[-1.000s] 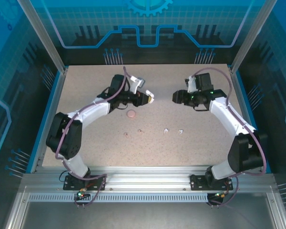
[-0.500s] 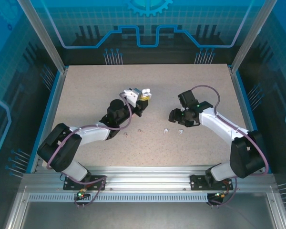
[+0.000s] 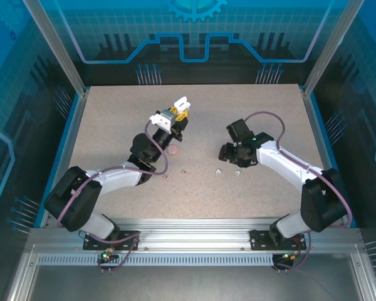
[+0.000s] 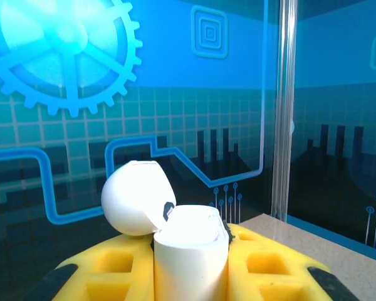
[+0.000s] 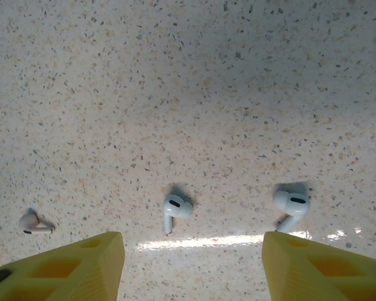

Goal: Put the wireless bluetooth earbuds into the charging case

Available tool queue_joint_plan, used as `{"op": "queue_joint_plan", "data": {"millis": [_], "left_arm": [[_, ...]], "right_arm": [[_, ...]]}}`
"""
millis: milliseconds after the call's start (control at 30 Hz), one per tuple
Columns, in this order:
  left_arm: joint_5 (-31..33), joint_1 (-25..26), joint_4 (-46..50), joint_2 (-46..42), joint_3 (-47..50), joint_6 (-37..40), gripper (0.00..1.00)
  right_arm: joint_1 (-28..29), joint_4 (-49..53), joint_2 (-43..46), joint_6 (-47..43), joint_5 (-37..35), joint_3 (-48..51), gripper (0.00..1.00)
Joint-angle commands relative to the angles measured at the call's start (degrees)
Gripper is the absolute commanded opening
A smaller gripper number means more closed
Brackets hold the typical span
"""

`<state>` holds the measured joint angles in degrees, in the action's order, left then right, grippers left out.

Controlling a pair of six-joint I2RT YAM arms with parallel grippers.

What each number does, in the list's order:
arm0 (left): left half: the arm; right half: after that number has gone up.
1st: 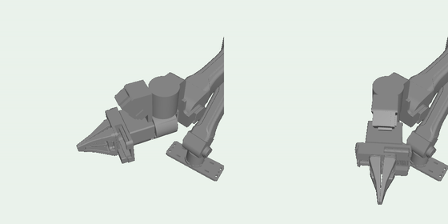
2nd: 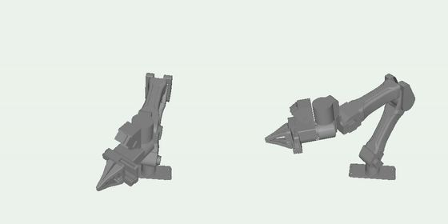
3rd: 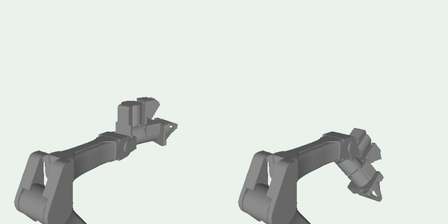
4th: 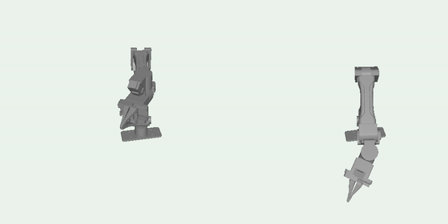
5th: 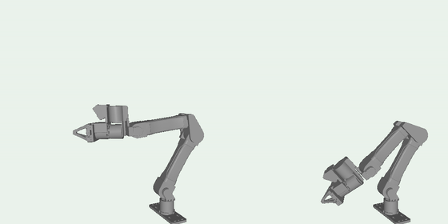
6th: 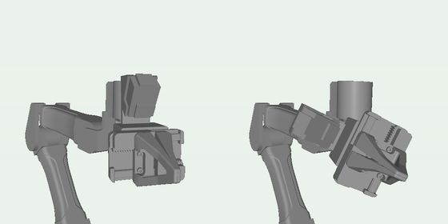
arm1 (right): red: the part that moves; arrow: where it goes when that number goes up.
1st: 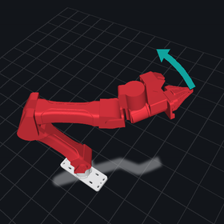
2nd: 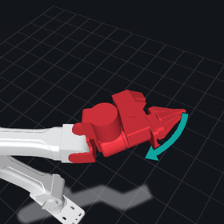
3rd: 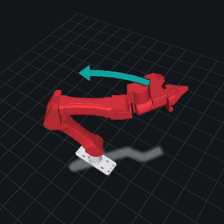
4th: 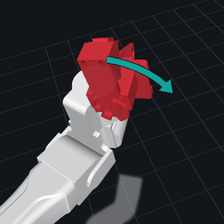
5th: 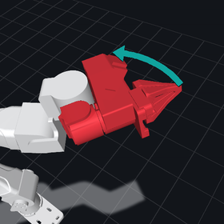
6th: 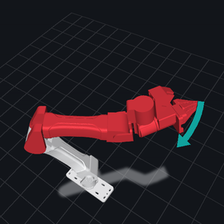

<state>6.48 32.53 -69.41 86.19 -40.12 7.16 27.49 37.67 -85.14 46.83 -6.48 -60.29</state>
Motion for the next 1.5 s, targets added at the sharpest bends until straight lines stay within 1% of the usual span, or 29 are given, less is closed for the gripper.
{"op": "queue_joint_plan", "data": {"millis": [0,200,333,500,700,967,1167,1467], "left_arm": [[1.7,0.4,-5.4,1.3,-3.5,3.7,0.00],[1.7,0.2,-6.9,6.5,-7.9,7.6,0.00],[1.9,-0.7,-7.9,9.7,-11.4,7.9,0.00],[3.0,-2.7,-9.0,11.7,-13.7,4.6,0.00],[3.9,-5.1,-9.9,12.3,-14.3,-0.6,0.00],[3.8,-5.1,-9.3,11.7,-14.2,-1.9,0.00],[3.6,-5.1,-9.1,10.8,-13.5,-2.8,0.00],[2.7,-5.1,-8.0,9.8,-13.0,-2.4,0.00]], "right_arm": [[1.9,2.8,-2.0,2.7,-1.8,-3.3,0.60],[3.5,7.1,-4.2,8.9,-4.5,-6.0,0.61],[4.3,9.9,-5.3,14.1,-6.2,-6.5,0.60],[5.8,12.6,-6.8,22.2,-7.8,-6.6,0.60],[7.9,12.8,-10.9,28.3,-6.1,-7.4,0.60],[8.8,11.7,-17.1,31.6,-4.3,-9.2,0.58],[8.8,9.2,-20.5,31.1,-2.5,-9.8,0.57],[8.8,7.8,-22.1,30.1,-3.5,-11.2,0.55]]}}
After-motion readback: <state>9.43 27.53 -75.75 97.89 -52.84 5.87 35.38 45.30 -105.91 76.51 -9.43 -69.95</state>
